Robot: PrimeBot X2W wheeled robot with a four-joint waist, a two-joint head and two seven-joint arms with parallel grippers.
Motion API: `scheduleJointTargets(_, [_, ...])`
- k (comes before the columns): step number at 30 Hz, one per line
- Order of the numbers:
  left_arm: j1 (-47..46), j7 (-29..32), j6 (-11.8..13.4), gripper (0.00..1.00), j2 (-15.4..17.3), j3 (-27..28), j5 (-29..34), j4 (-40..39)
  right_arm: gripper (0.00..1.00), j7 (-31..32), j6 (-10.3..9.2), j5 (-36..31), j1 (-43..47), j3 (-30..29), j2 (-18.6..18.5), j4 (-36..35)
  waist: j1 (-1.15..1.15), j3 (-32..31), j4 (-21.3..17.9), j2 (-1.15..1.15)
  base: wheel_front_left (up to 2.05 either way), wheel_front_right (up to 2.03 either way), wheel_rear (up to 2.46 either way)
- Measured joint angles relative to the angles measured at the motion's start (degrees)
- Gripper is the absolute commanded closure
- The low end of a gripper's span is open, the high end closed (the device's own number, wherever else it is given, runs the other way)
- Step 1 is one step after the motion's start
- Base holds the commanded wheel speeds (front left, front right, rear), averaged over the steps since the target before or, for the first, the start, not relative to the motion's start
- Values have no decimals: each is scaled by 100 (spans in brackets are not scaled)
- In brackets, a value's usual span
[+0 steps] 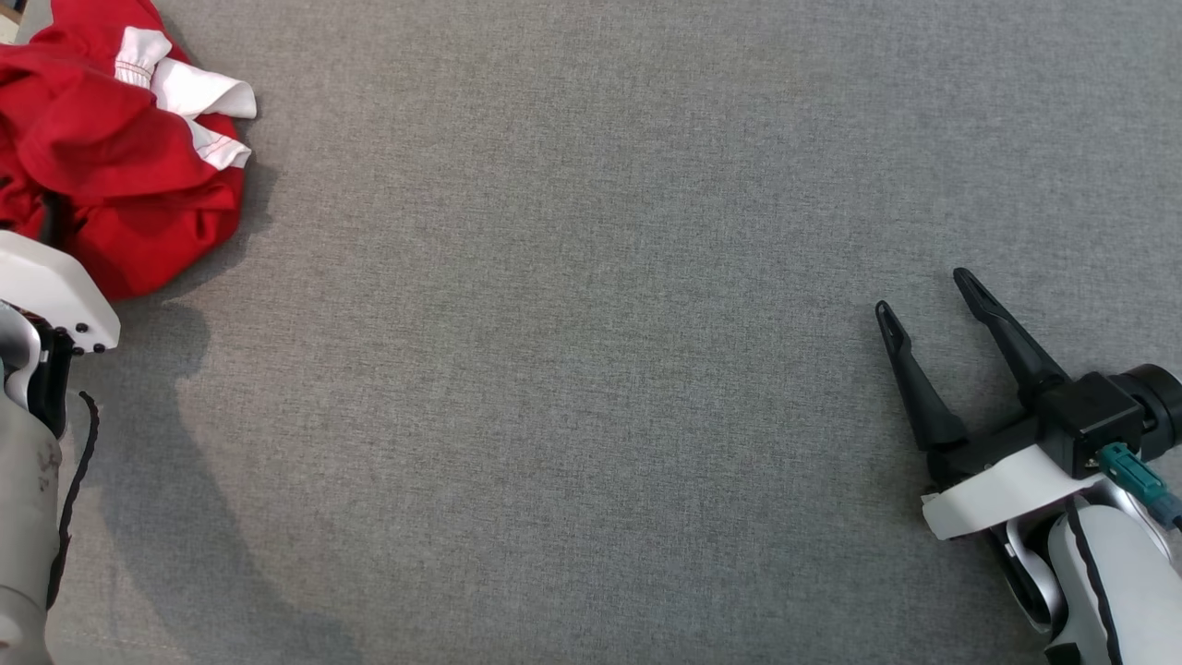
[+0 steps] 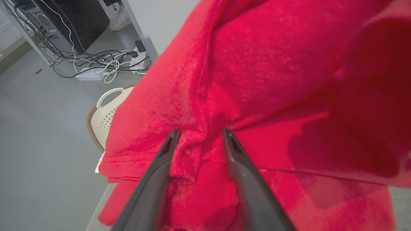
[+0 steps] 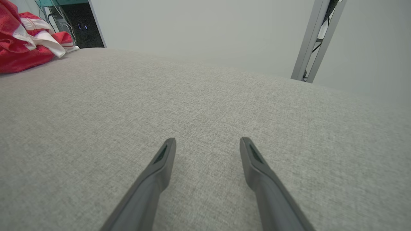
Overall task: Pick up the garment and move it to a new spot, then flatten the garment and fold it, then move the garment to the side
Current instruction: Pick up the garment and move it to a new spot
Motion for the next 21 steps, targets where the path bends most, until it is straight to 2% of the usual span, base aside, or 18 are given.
scheduleJointTargets(8, [-347,582,-19,100,92,-104,-125,245,0,-1,-1,48,-57,9,89,100,0,-31,-86,0,0,0,0])
scheduleJointTargets(13, [-499,727,-31,100,185,-258,-140,257,0,1,-1,87,-47,-38,185,194,0,-171,-155,0,0,0,0])
scheduleJointTargets(17, [-725,634,-35,100,202,-630,-127,-38,0,2,-1,127,19,-67,323,258,0,-367,-234,0,0,0,0])
scheduleJointTargets(21, [-875,520,-36,100,103,-1273,-254,-520,0,2,-1,171,115,-79,520,307,0,-679,-360,0,0,0,0])
